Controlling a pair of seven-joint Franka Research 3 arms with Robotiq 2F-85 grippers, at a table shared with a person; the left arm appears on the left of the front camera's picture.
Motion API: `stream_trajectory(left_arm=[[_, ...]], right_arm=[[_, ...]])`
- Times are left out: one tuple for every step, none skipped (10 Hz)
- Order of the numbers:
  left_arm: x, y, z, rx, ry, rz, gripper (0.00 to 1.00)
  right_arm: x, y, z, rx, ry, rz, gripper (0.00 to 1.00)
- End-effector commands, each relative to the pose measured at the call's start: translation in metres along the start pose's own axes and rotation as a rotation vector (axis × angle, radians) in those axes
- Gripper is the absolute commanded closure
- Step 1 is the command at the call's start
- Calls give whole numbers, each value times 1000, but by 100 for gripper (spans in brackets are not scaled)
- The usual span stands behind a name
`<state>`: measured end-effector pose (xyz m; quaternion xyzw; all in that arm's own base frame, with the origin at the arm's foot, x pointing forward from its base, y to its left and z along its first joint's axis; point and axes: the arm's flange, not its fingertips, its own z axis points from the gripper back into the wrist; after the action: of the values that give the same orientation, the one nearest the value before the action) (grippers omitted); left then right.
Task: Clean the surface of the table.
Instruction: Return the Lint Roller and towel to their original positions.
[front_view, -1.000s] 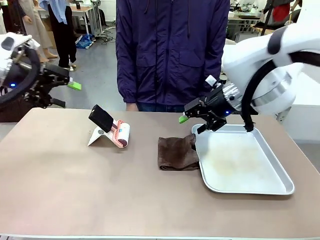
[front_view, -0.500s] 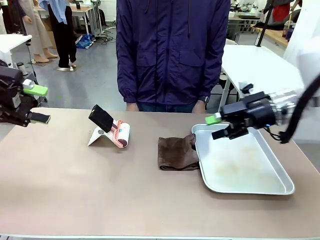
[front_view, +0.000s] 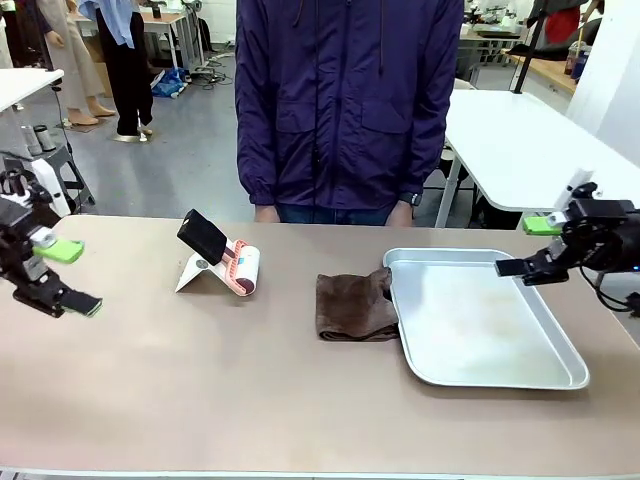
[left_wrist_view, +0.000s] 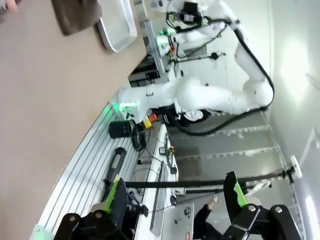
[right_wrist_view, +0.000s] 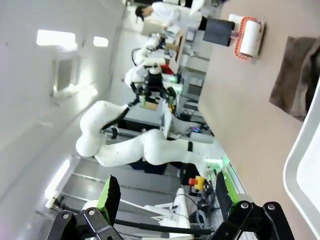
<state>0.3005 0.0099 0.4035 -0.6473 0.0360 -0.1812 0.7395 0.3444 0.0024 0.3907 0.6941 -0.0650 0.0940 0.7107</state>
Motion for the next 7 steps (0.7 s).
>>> stream_trajectory(left_arm=[[4,14,27,-49,-61,-55,0],[8,20,31,-24,-70,-48,0],[-2,11,10,-22,-22,-22,0],[-2,11,10,-22,-22,-22,0],[-2,11,10,-22,-22,-22,0],[-2,11,10,-22,-22,-22,0],[-2,11,10,-22,-22,-22,0]], right_arm=[[-12,-3,3,30,-143,-102,0],[-13,-5,-1,-5,-253,-109,0],[1,-8,11,13,-50,-45,0],[1,-8,11,13,-50,-45,0],[1,-8,11,13,-50,-45,0],[1,-8,11,13,-50,-45,0],[1,-8,11,13,-50,-45,0]])
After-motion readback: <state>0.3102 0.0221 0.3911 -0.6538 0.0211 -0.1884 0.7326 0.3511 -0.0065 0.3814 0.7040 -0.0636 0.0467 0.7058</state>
